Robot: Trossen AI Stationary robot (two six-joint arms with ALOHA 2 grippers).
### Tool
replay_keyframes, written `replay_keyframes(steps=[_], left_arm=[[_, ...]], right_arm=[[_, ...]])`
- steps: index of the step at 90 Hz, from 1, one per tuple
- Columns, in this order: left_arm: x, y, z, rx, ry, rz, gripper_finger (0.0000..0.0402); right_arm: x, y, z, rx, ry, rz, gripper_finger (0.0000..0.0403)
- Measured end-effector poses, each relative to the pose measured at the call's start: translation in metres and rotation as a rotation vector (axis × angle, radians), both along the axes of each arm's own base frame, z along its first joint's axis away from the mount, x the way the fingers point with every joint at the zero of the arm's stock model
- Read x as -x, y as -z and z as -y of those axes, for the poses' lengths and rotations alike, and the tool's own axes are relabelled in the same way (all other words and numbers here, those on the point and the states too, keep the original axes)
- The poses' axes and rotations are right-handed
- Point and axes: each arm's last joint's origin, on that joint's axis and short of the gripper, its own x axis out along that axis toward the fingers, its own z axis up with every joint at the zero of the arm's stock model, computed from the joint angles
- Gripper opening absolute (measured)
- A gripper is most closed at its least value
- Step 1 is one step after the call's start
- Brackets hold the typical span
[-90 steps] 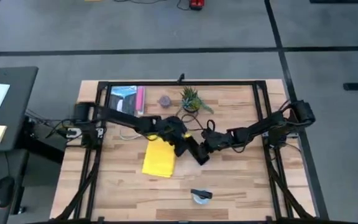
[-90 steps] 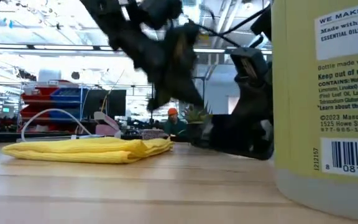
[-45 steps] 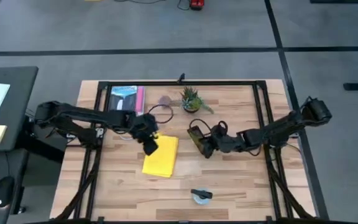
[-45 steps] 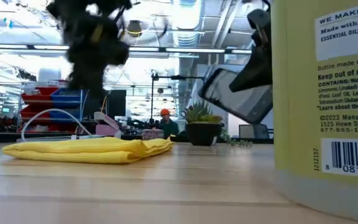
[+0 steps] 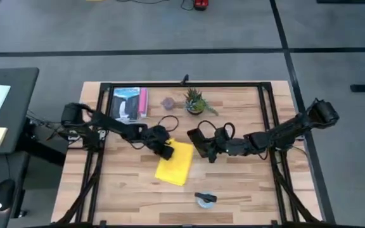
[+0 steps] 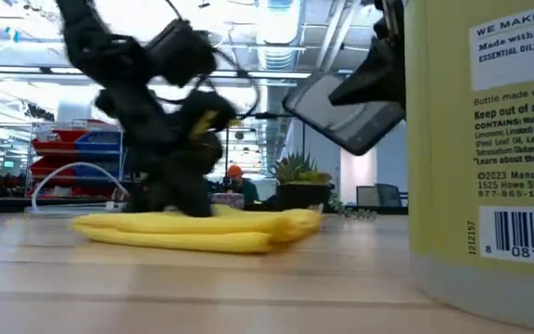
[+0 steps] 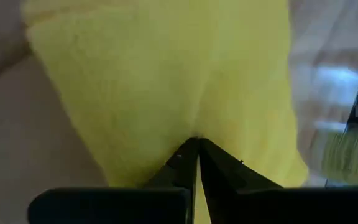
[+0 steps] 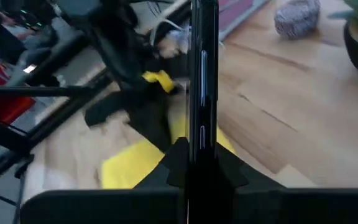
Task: Apply microfiber cloth
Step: Spray the front of the cellphone
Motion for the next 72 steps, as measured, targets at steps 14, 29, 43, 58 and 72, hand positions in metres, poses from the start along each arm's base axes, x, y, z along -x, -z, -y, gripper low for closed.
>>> replay_keyframes(steps=[14, 29, 43, 58, 72], left_arm=[[-0.033, -0.027, 0.009, -0.1, 0.107, 0.012, 0.0], [-0.027, -0.067, 0.019, -0.251, 0.129, -0.06, 0.0], [0.01, -0.083, 0.014, -0.336, 0.073, -0.208, 0.0], [0.055, -0.072, 0.009, -0.332, 0.02, -0.119, 0.0], [0.087, -0.052, 0.01, -0.252, 0.003, 0.229, 0.0]], right_arm=[[0.001, -0.003, 0.001, 0.018, -0.006, 0.001, 0.0013], [0.001, -0.002, 0.001, 0.059, -0.021, -0.016, 0.0012], [0.004, 0.011, -0.001, 0.043, -0.028, 0.049, 0.0012], [0.003, 0.024, -0.003, 0.058, -0.073, 0.222, 0.0012], [-0.015, 0.035, -0.002, 0.125, -0.107, 0.311, 0.0012]])
